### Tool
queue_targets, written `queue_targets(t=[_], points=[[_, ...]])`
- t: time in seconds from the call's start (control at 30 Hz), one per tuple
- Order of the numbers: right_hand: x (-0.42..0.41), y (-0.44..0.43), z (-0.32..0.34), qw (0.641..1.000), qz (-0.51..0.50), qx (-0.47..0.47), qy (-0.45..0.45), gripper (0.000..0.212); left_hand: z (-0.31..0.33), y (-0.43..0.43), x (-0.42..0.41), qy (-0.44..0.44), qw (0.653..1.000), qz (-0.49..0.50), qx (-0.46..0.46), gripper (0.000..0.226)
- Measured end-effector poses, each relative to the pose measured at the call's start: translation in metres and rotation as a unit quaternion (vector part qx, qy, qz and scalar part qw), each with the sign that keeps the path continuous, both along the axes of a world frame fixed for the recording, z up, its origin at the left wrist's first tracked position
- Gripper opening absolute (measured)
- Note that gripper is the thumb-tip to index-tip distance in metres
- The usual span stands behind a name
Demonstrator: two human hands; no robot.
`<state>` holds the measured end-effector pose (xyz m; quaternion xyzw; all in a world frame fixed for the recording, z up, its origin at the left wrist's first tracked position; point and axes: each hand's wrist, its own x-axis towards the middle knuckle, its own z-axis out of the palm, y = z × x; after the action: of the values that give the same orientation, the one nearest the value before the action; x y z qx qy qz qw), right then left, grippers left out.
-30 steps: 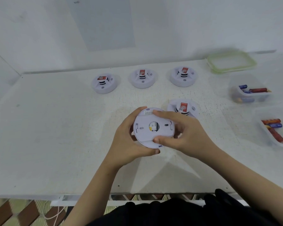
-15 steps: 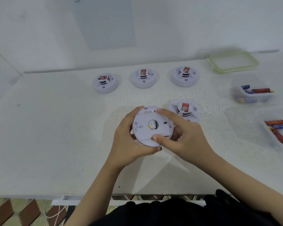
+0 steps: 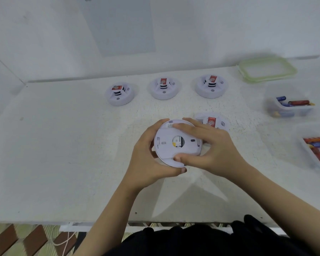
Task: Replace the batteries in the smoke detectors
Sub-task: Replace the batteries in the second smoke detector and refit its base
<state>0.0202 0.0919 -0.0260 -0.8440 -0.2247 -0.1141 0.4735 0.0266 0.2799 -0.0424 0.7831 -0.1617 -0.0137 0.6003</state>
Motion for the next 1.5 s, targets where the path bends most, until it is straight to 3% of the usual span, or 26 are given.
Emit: queue_targets(t=[0.27,0.5,0.63,0.73,0.87,0.93,1.03,1.13,1.3,1.5], points=[[-0.004,0.01,-0.008,0.995,-0.082,0.027,-0.051,0.056,-0.002,-0.011,0.001,-0.016,0.999,0.033,0.01,0.093],[-0.002,0.013,-0.012,0.991,-0.089,0.005,0.097,0.064,-0.002,-0.014,0.003,-0.018,0.998,0.057,0.009,0.094],[-0.003,0.017,-0.007,0.97,-0.062,0.119,0.201,0.068,-0.001,-0.014,0.006,-0.062,0.994,0.06,0.07,0.091],[-0.001,0.018,-0.004,0.958,-0.049,0.16,0.234,0.068,0.0,-0.016,0.01,-0.159,0.975,0.059,0.146,0.087],[0.001,0.016,0.003,0.932,-0.003,0.258,0.254,0.038,-0.001,-0.019,0.014,-0.24,0.956,0.046,0.161,0.09],[0.0,0.013,0.002,0.909,0.011,0.315,0.273,0.033,-0.003,-0.019,0.016,-0.214,0.964,0.042,0.15,0.094],[0.001,0.01,-0.006,0.877,0.005,0.374,0.302,0.048,-0.004,-0.018,0.014,-0.113,0.986,0.051,0.113,0.1],[0.001,0.009,-0.01,0.874,0.01,0.382,0.3,0.054,-0.01,-0.014,0.01,-0.013,0.997,0.058,0.04,0.103],[-0.002,0.007,-0.013,0.874,0.02,0.37,0.315,0.053,-0.013,-0.009,0.005,-0.015,0.997,0.077,0.006,0.091],[-0.007,0.011,-0.017,0.911,0.025,0.292,0.289,0.083,-0.007,-0.006,-0.001,-0.046,0.995,0.091,0.023,0.09]])
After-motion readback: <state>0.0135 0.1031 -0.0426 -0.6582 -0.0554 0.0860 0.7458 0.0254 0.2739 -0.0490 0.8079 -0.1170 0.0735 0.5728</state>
